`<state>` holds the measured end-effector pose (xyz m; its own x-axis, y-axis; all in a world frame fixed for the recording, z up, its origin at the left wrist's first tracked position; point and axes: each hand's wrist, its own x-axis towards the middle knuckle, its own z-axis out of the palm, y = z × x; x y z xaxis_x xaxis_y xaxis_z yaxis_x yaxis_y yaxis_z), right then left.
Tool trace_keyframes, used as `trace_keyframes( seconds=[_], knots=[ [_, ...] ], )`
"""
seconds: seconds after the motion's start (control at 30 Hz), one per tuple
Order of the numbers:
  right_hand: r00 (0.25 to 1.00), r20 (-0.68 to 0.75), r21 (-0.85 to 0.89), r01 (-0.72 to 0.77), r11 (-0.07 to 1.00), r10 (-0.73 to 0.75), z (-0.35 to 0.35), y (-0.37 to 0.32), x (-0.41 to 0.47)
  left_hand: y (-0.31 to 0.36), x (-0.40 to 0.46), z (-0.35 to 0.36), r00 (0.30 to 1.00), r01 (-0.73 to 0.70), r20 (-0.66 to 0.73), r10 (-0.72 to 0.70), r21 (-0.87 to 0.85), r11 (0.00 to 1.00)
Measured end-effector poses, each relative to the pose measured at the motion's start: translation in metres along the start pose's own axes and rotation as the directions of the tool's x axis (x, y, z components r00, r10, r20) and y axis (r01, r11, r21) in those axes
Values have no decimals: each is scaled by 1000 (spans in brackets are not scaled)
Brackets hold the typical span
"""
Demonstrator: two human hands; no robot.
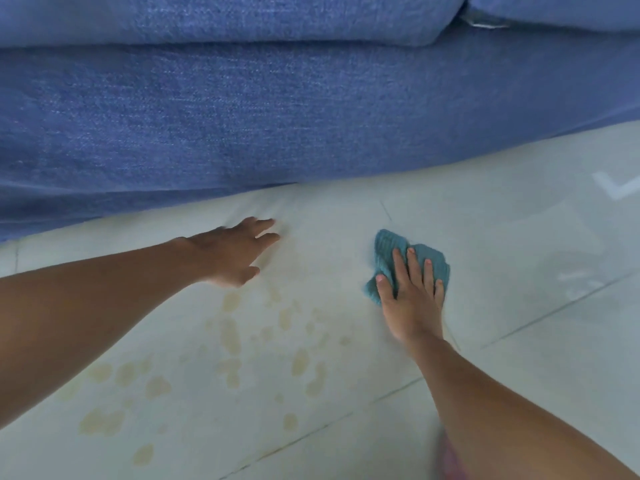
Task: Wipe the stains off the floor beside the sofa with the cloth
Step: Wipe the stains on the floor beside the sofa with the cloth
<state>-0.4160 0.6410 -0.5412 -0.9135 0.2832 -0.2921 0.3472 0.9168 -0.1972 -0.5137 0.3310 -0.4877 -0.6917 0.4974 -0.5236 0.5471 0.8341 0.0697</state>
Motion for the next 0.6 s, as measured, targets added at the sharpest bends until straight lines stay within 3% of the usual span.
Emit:
trace_keyframes(
  seconds=[0.2,0.43,0.6],
  knots=[
    [937,-186,153,-271,950,297,49,-28,-124,6,15,7,991,-24,-130,24,3,1000],
    [966,-128,13,-224,975,224,41,-25,-83,3,17,6,994,-46,-105,44,-15,999],
    [969,-82,41,-229,973,231,18,-22,-22,-2,13,12,997,-52,-50,51,-20,998]
  ],
)
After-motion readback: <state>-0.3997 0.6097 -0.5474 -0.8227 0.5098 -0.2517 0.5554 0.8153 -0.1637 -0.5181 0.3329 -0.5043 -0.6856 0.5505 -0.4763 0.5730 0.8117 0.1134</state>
